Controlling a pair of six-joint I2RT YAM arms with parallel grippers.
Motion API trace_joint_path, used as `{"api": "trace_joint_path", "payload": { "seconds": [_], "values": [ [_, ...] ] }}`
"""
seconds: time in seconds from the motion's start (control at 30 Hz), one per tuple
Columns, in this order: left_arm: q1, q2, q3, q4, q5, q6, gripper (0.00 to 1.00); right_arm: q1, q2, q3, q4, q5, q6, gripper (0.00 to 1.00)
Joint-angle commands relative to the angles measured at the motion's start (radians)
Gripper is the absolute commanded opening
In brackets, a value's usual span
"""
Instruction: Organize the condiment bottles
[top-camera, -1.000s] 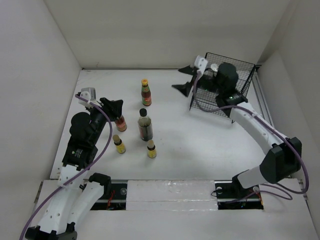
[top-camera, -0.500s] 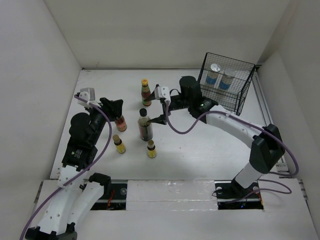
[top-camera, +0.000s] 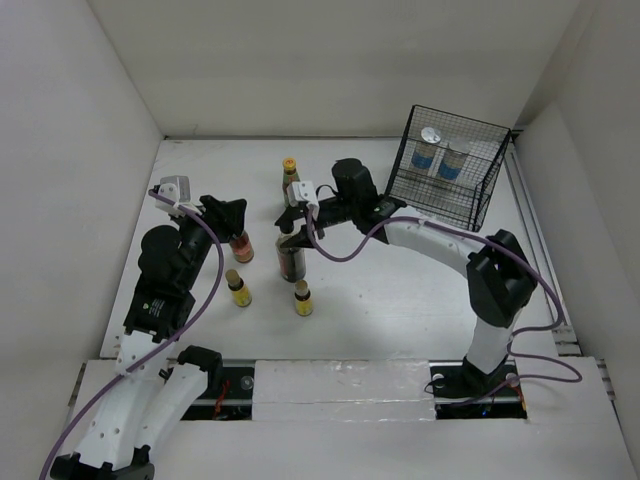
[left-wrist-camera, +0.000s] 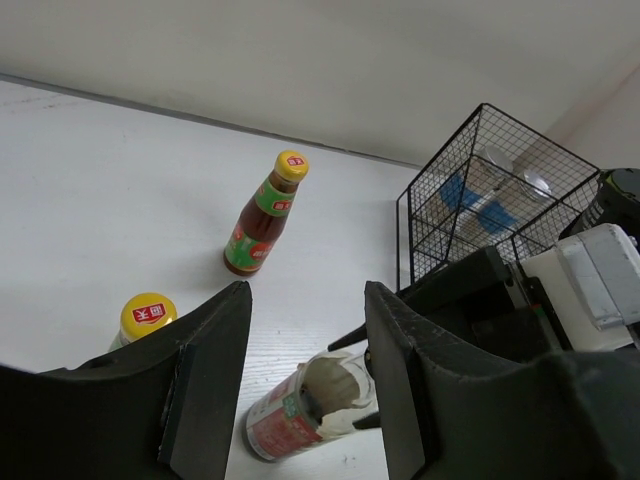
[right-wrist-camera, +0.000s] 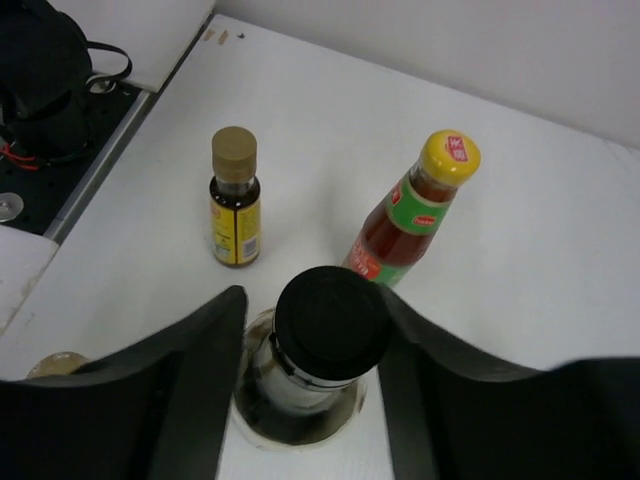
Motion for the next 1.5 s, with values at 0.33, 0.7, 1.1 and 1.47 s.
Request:
{"api": "trace_joint_path", "payload": {
  "seconds": [0.33,0.7,1.1,1.47],
  "values": [
    [0.006,-0.011,0.008,0.034,0.021,0.002,0.45,-0.039,-0.008,-0.071,0.527,-0.120,0.339,0.13],
    [0.006,-0.035,0.008,0.033,0.012,0.002,0.45,-0.170,-0.160,0.185,0.510,0.024,0.428,0.08],
    [0.006,-0.055,0.008,0.033,0.021,0.002,0.45,-0.601,-0.404,0.211,0.226,0.521,0.478,0.08],
    [0.006,-0.065,-0.001,0.033,0.021,0.002,0.45,-0.890,-0.279,0.432,0.045,0.617,0.478,0.07]
  ]
}}
